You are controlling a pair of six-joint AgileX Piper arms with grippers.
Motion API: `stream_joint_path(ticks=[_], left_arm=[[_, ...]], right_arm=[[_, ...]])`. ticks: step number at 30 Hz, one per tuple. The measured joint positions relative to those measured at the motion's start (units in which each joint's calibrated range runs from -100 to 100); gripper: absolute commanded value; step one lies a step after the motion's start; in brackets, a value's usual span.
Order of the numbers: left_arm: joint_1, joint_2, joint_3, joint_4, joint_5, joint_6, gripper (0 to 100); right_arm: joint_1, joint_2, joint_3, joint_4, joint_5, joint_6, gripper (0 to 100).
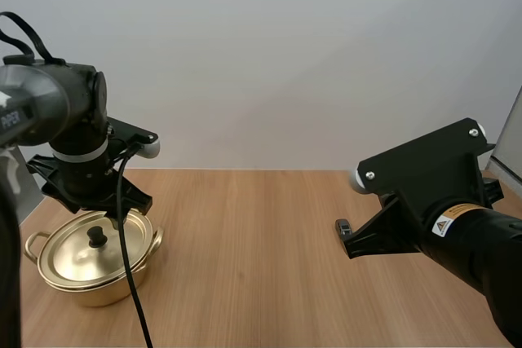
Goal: Open the pot, put the car inside, and close it
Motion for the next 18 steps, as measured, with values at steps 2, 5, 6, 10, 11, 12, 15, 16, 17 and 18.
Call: stream_joint_path(ticks=[2, 5, 6, 10, 11, 12, 15, 16, 17, 18], left_arm=[[0.09, 0.85, 0.00, 0.14, 0.63, 0.00, 94], [0.89, 2.35, 0.00, 0.00, -0.03, 0.00, 94], [1.25, 3.07, 0.00, 0.00, -0.27, 0.00, 94], [2.59, 5.41, 0.00, -0.25, -2.29, 1.63, 94], [2.97, 5.97, 0.00, -0.25, -2.88, 2.01, 94], [3.35, 6.52, 0.00, -0.76, -3.42, 2.57, 93], [4.07, 7.90, 0.00, -3.04, -4.06, 4.85, 89], [4.07, 8.55, 0.00, -3.55, -4.38, 5.19, 88], [4.07, 9.16, 0.00, -4.06, -4.83, 5.48, 87], [4.07, 9.75, 0.00, -4.29, -5.25, 5.60, 86]], right_arm=[[0.00, 0.00, 0.00, 0.00, 0.38, 0.00, 0], [0.00, 0.00, 0.00, 0.00, 0.74, 0.00, 0], [0.00, 0.00, 0.00, 0.00, 0.90, 0.00, 0], [0.00, 0.00, 0.00, 0.00, 1.44, 0.00, 0], [0.00, 0.00, 0.00, 0.00, 1.44, 0.00, 0], [0.00, 0.00, 0.00, 0.00, 1.44, 0.00, 0], [0.00, 0.00, 0.00, 0.00, 1.44, 0.00, 0], [0.00, 0.00, 0.00, 0.00, 1.44, 0.00, 0], [0.00, 0.00, 0.00, 0.00, 1.44, 0.00, 0], [0.00, 0.00, 0.00, 0.00, 1.44, 0.00, 0]])
